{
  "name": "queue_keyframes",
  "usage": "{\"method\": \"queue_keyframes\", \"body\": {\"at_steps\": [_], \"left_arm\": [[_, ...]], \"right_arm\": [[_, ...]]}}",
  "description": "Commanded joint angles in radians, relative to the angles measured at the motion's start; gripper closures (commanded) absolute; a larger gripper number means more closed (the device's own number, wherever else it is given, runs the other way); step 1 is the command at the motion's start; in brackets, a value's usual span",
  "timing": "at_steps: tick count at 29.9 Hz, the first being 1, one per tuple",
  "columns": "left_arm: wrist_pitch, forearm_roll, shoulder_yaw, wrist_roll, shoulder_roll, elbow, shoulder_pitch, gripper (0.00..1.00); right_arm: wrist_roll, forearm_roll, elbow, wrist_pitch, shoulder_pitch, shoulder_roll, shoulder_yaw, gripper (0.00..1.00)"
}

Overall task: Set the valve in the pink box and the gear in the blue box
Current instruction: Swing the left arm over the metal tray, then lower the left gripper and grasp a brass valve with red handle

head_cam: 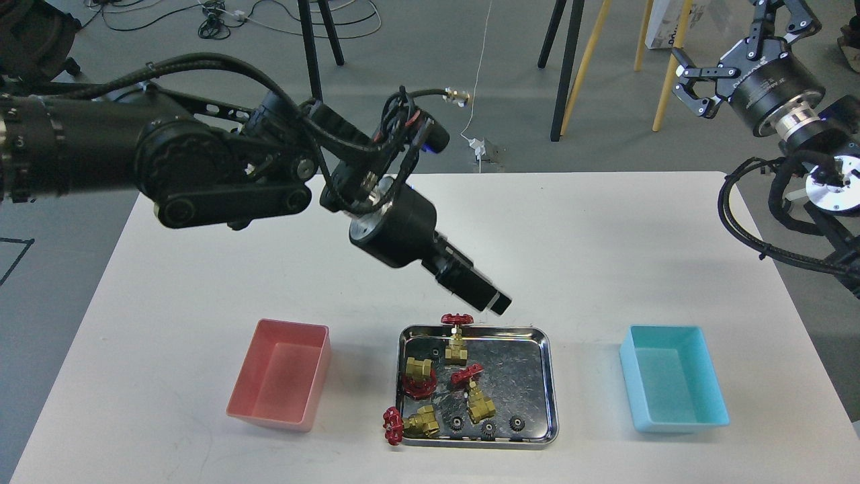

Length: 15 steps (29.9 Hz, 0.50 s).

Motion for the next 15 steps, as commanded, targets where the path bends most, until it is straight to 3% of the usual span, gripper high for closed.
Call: {"method": "queue_keyframes", "body": {"at_steps": [1, 5, 12, 15], "left_arm": [[0.106, 0.068, 0.181, 0.0, -0.016, -0.093, -0.041, 0.0], [0.303, 0.108, 0.298, 0.0, -0.073, -0.052, -0.003, 0.0], [0.364, 0.109, 0.264, 0.0, -0.072, 0.021, 0.116, 0.0], [0.447, 0.109, 0.243, 0.0, -0.056, 0.039, 0.162, 0.0]], "right_arm": [[0.001, 0.0, -0.004, 0.0, -0.009, 0.0, 0.001, 0.0], [0.001, 0.0, -0.022, 0.0, -0.014, 0.001, 0.001, 0.0], [-0.008, 0.0, -0.051, 0.0, 0.021, 0.017, 0.02, 0.0], [-0.01, -0.003, -0.06, 0.0, 0.104, 0.047, 0.007, 0.0]]}}
